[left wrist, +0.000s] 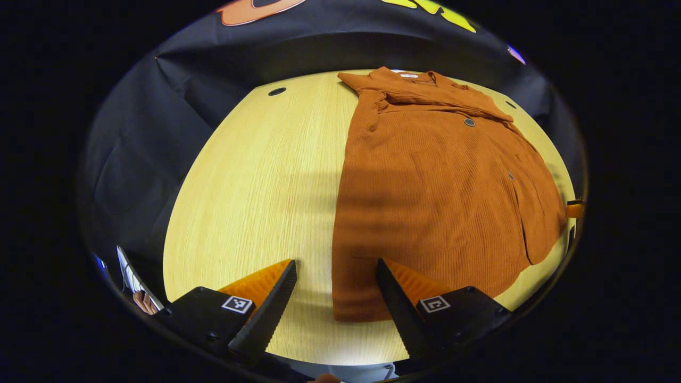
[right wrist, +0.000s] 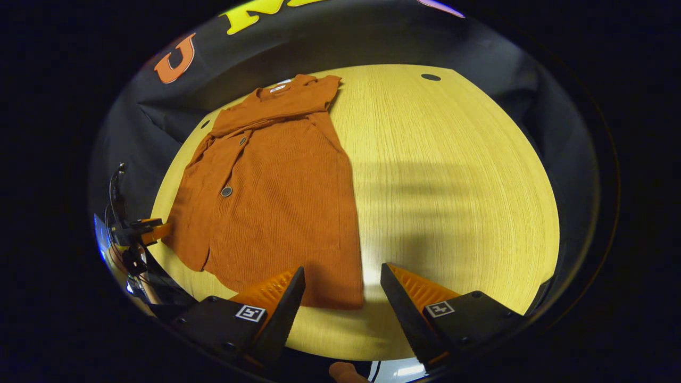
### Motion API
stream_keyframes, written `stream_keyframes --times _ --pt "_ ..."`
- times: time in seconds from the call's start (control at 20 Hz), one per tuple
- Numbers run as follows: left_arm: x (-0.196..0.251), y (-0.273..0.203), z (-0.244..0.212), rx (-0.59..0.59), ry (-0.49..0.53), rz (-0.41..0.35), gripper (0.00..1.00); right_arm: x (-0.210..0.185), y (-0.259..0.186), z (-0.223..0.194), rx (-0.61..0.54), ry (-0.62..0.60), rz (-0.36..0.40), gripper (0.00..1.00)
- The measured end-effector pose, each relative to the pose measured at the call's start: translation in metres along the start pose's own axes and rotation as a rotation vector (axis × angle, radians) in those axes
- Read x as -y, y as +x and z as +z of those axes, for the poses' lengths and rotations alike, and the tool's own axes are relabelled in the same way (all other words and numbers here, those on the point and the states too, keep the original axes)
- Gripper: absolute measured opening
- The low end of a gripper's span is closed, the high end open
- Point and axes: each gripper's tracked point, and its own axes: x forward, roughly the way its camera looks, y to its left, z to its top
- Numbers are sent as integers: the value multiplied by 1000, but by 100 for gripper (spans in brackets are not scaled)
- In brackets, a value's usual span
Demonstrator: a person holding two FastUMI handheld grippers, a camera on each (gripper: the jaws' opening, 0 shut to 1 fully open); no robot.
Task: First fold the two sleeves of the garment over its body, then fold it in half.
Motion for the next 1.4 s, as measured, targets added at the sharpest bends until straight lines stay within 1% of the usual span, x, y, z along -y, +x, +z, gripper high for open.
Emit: stream_keyframes --times 0.15,0.3,0.35,0.4,0.45,0.55,0.65,0.7,0.8,0.85,0.9,0.95,1.0,1.05,1.15,1.2,1.25,1.3,1.35,1.4 --pt "3 -3 -4 -58 -8 -36 98 0 1 -4 -38 -6 13 93" --pt "7 -6 -12 -131 -48 -99 98 3 2 -3 -70 -5 19 93" --pt "13 -9 -18 -162 -73 -141 97 4 3 -3 -82 -1 22 93" --pt "13 -15 -19 -167 -84 -153 96 3 6 -3 -100 -4 30 93" --pt "15 -13 -20 -181 -84 -168 99 4 7 -3 -117 -9 35 93" --pt "16 -14 -23 -216 -48 -197 98 5 7 -1 -145 -12 57 92" --pt "18 -18 -26 -272 2 -249 100 -1 8 0 -194 24 111 93" --pt "21 -20 -26 -297 7 -289 96 -2 8 2 -211 38 133 93" --pt "34 -27 -26 -351 -22 -370 89 -3 9 8 -240 84 179 90" --pt "37 -30 -25 -374 -6 -385 82 -6 11 10 -255 118 209 87" --pt "38 -33 -26 -394 23 -397 80 -9 12 12 -273 154 236 84" --pt "41 -36 -26 -407 40 -411 78 -13 17 11 -290 187 261 84" --pt "46 -41 -27 -425 37 -442 78 -17 15 13 -306 224 295 79" --pt "53 -47 -30 -454 25 -478 76 -22 16 11 -324 253 323 78" --pt "62 -59 -33 -498 7 -535 69 -28 17 8 -352 262 367 79" --pt "66 -64 -33 -510 -6 -558 68 -29 19 6 -361 260 382 74" --pt "68 -68 -31 -513 -24 -576 63 -30 21 3 -374 255 394 68" --pt "69 -71 -30 -513 -46 -595 59 -29 23 2 -389 255 404 55" --pt "68 -73 -28 -509 -82 -615 51 -30 24 0 -406 265 426 43" --pt "60 -80 -26 -506 -126 -640 45 -29 23 0 -422 278 437 41"
